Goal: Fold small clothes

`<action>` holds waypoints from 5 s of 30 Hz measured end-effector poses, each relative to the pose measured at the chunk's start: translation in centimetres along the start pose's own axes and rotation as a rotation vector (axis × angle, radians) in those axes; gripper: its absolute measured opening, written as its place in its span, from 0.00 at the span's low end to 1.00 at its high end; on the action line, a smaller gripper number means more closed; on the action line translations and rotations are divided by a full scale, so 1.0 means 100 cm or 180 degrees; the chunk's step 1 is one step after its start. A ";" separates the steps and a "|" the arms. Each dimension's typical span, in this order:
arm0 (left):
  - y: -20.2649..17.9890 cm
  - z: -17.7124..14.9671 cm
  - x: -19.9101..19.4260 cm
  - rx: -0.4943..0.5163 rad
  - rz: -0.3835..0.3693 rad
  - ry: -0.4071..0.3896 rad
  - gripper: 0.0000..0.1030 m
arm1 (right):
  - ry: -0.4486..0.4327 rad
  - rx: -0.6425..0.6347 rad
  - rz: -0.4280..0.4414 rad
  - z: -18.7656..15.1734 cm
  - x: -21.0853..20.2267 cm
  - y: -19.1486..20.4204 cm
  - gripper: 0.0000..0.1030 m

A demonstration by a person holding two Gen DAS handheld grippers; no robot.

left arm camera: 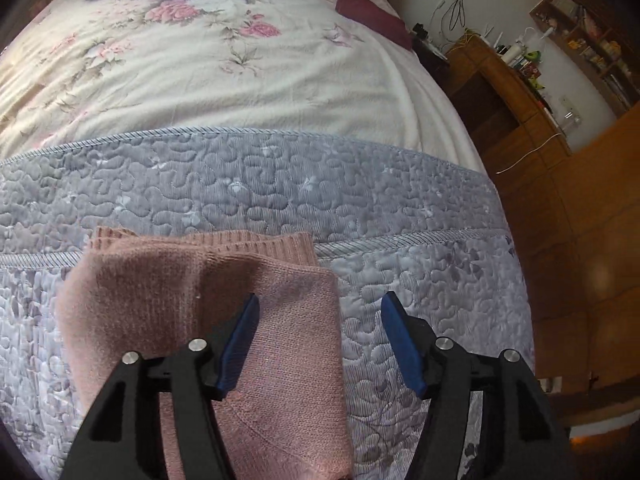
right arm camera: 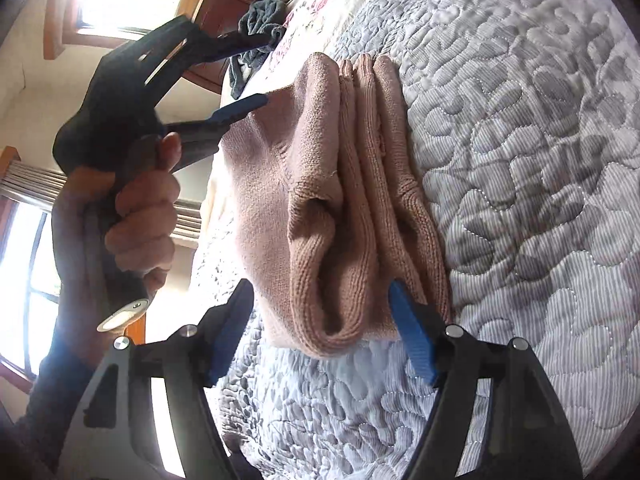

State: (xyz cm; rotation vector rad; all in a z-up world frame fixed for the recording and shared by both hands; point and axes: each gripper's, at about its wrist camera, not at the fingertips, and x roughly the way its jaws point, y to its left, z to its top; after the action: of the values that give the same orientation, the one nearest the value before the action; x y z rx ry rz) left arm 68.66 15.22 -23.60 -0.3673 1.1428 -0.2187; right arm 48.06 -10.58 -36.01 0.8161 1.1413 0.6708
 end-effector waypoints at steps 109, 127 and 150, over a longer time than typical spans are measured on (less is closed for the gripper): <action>0.124 -0.144 -0.034 0.0447 -0.1059 0.0236 0.18 | 0.0904 -0.0838 -0.0278 0.061 0.065 0.051 0.00; 0.260 -0.174 -0.041 -0.1074 -0.1520 0.0379 0.81 | 0.0808 0.0272 0.0136 0.185 0.066 -0.008 0.88; 0.190 -0.172 0.025 -0.0733 -0.1886 0.0750 0.81 | 0.1111 -0.0102 -0.0129 0.200 0.147 0.021 0.67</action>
State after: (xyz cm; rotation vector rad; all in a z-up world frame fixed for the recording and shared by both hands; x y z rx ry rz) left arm 53.63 28.88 -39.40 -0.9031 1.2716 -0.6656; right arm 71.33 -1.82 -37.82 0.6617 1.4535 0.8164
